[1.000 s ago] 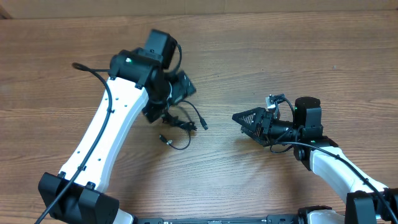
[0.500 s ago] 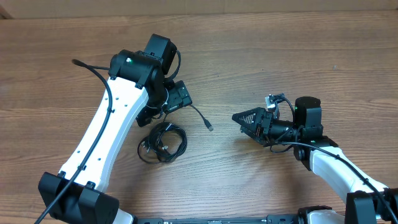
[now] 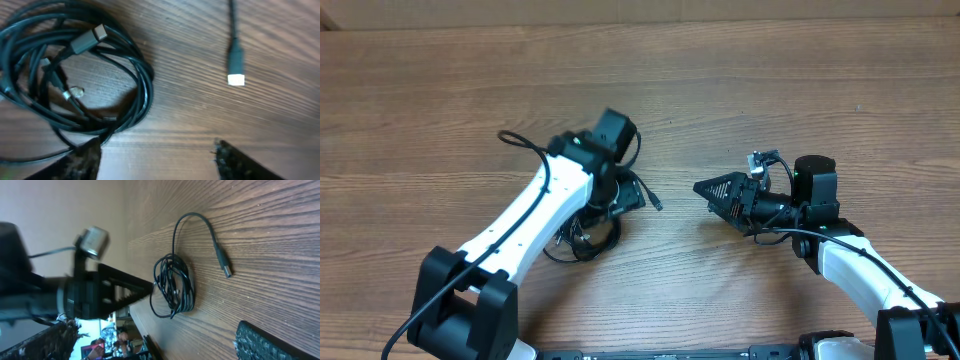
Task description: Untangle cables
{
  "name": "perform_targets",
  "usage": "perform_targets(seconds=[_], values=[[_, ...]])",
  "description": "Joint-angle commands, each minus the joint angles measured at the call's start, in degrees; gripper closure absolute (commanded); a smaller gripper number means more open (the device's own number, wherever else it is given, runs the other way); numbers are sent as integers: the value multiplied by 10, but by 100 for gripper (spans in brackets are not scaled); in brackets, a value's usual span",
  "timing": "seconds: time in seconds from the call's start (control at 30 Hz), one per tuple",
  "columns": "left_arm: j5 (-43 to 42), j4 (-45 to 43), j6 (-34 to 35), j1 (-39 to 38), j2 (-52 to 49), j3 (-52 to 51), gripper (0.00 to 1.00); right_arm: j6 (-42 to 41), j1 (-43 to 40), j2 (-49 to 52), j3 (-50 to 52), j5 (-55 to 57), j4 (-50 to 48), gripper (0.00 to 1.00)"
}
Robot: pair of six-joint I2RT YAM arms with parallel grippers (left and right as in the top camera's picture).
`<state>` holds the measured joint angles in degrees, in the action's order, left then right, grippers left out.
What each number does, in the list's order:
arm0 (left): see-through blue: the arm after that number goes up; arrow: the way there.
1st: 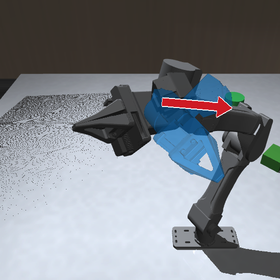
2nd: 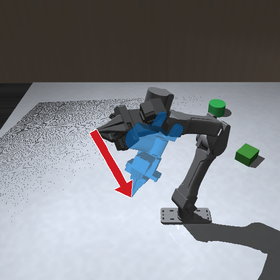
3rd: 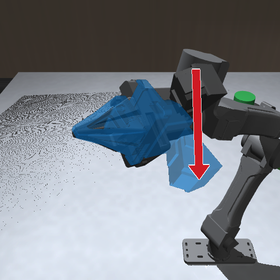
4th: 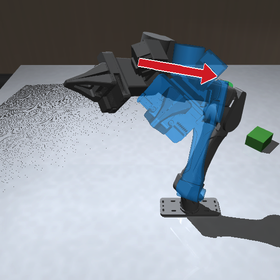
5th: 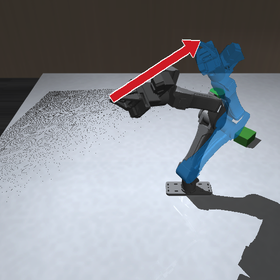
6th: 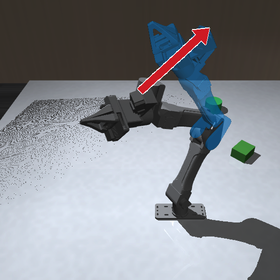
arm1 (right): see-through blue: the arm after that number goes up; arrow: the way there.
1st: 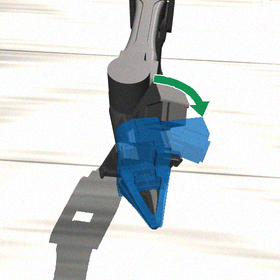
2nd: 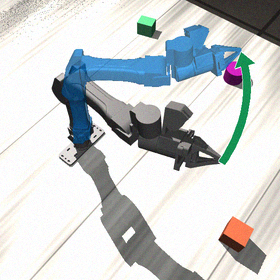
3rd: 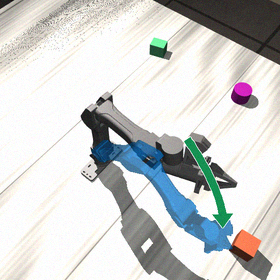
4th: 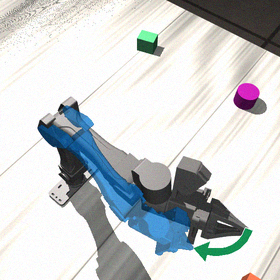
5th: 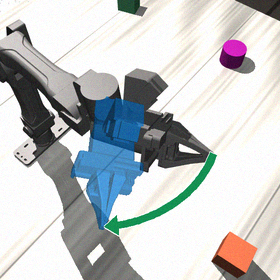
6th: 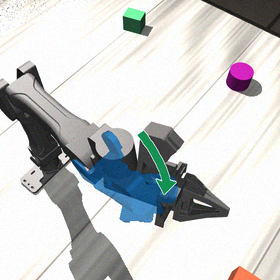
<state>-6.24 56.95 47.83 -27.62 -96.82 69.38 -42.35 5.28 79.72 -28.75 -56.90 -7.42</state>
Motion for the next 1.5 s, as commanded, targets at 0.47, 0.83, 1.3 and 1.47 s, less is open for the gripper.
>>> perform_targets(seconds=[0.47, 0.83, 1.3, 1.47], values=[[58, -193, 61, -16, -80, -116, 43, 6, -1, -9, 2, 5, 7, 0], [-121, -147, 5, 54, -55, 38, 96, 6, -2, -9, 2, 25, 6, 0], [-131, -98, 269, 74, 74, 151, 96, 5, 58, -9, 2, -23, -24, 0], [-131, -5, 417, 74, 71, 151, 96, 4, 141, -9, 2, -13, -131, 0]])
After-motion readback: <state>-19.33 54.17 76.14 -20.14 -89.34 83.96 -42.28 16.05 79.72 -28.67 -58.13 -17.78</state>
